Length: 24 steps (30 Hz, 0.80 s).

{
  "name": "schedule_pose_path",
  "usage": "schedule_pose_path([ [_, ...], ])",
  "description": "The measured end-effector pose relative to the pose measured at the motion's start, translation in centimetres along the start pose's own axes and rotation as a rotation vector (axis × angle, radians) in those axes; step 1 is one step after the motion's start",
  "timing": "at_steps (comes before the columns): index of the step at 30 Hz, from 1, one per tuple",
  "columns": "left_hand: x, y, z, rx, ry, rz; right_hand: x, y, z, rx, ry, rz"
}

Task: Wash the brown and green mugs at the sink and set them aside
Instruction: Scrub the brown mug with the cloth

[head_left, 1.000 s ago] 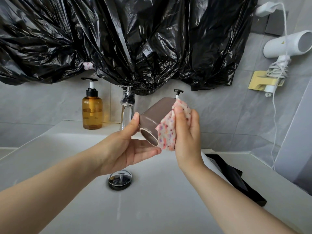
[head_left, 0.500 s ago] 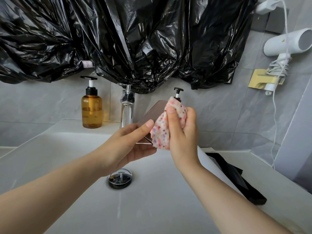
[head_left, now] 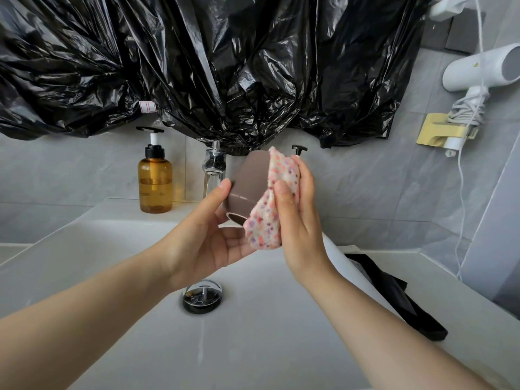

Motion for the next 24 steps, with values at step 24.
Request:
schedule_pose_path([
  [24,0.1,-0.2,0.2,0.082,-0.036,-0.136,-0.3,-0.7,-0.3,-0.071,0.16,0.01],
])
Point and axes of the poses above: each hand's wrist, its own z-axis away from the middle knuckle, its own x-axis out of the palm, y = z × x, the point moved 3 cm from there along -z, towards the middle knuckle, and after that the axes turned 15 degrees about y, right-handed, at the moved point
